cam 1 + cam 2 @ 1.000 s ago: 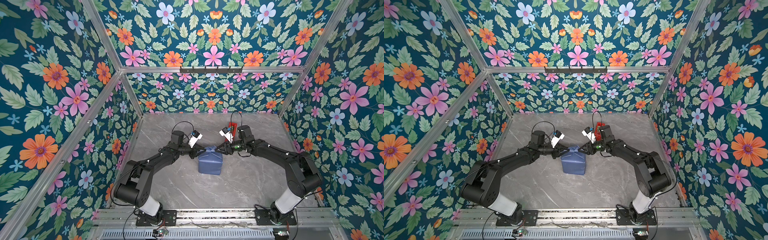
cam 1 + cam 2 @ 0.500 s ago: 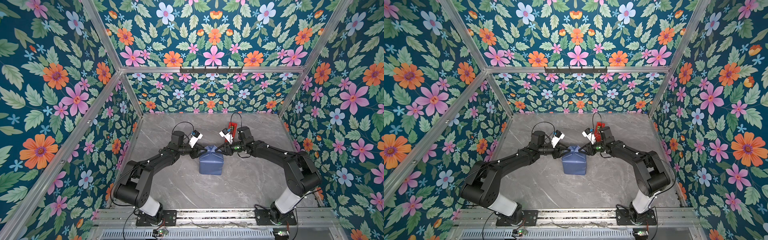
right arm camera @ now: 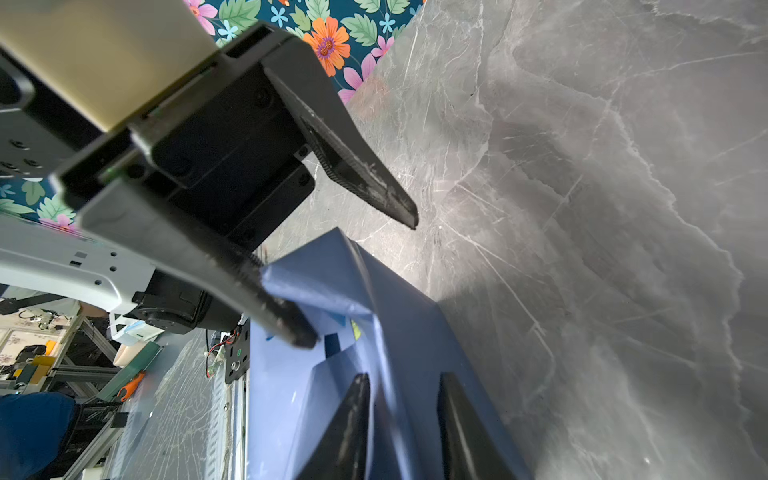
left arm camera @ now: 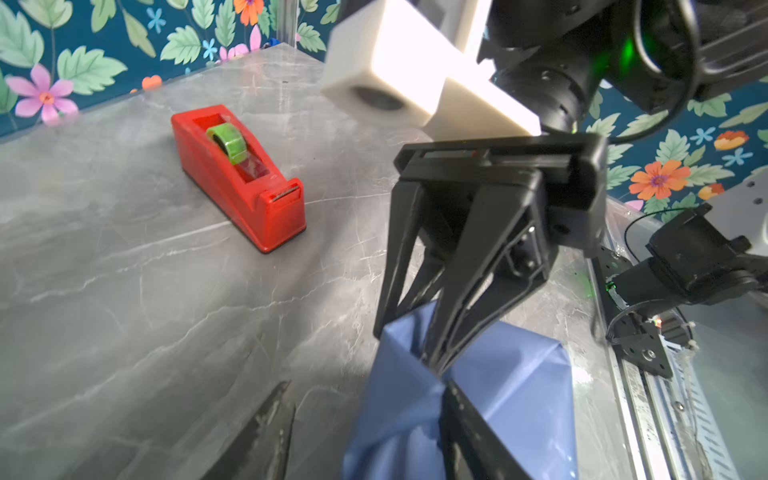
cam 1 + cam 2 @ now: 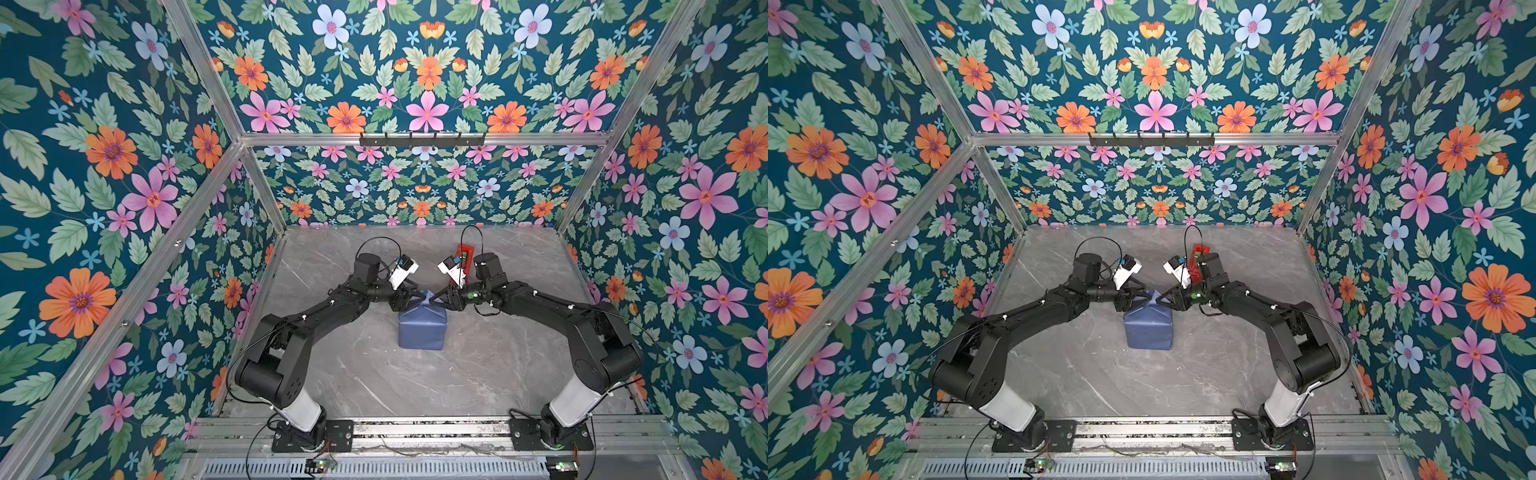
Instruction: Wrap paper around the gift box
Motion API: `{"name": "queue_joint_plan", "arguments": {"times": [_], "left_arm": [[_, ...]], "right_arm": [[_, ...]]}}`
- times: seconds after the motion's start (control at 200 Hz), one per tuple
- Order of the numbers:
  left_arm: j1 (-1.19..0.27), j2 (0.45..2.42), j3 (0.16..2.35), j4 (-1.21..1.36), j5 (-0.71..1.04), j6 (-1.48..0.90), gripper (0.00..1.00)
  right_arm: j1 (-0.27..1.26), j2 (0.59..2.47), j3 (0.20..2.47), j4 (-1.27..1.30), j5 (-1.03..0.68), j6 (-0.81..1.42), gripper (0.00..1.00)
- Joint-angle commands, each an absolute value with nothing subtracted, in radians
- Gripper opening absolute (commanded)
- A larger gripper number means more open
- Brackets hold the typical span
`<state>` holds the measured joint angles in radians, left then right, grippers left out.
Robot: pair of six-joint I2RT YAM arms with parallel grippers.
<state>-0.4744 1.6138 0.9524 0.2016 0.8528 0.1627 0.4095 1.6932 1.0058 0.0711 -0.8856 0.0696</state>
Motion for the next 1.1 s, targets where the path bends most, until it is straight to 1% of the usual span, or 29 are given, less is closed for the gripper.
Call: {"name": "queue_joint_plan", "arguments": {"times": [0.0, 0.09, 0.235, 0.335, 0.4, 0.55, 0.61, 0.625, 0.685, 0.835, 1.095], "left_arm": [[-0.484, 1.621, 0.979, 0.171, 0.841, 0.205, 0.58], [-0.489, 1.633, 0.999, 0.158, 0.831, 0.211, 0.52], [-0.489, 1.637, 1.017, 0.131, 0.818, 0.218, 0.35], [-0.490, 1.620, 1.010, 0.132, 0.815, 0.211, 0.27], [-0.490, 1.606, 1.002, 0.146, 0.812, 0.195, 0.22], [-0.490, 1.577, 0.974, 0.177, 0.784, 0.173, 0.15], [-0.491, 1.568, 0.961, 0.191, 0.774, 0.165, 0.13], [-0.491, 1.564, 0.958, 0.195, 0.771, 0.162, 0.13], [-0.491, 1.554, 0.945, 0.211, 0.760, 0.151, 0.12], [-0.492, 1.527, 0.909, 0.260, 0.734, 0.121, 0.09], [-0.520, 1.482, 0.871, 0.304, 0.663, 0.076, 0.08]], "right_arm": [[0.410, 1.696, 1.012, 0.078, -0.893, 0.067, 0.30], [0.411, 1.695, 1.011, 0.079, -0.893, 0.069, 0.30], [0.410, 1.691, 1.008, 0.078, -0.890, 0.068, 0.30], [0.410, 1.686, 1.011, 0.071, -0.879, 0.068, 0.30], [0.410, 1.681, 1.011, 0.068, -0.863, 0.076, 0.33], [0.410, 1.667, 1.002, 0.079, -0.820, 0.131, 0.42], [0.412, 1.667, 0.997, 0.083, -0.802, 0.158, 0.45], [0.415, 1.636, 0.995, 0.083, -0.797, 0.164, 0.46], [0.421, 1.621, 0.990, 0.072, -0.772, 0.185, 0.50], [0.445, 1.592, 0.966, 0.052, -0.695, 0.226, 0.54], [0.479, 1.568, 0.912, 0.052, -0.595, 0.299, 0.56]]}}
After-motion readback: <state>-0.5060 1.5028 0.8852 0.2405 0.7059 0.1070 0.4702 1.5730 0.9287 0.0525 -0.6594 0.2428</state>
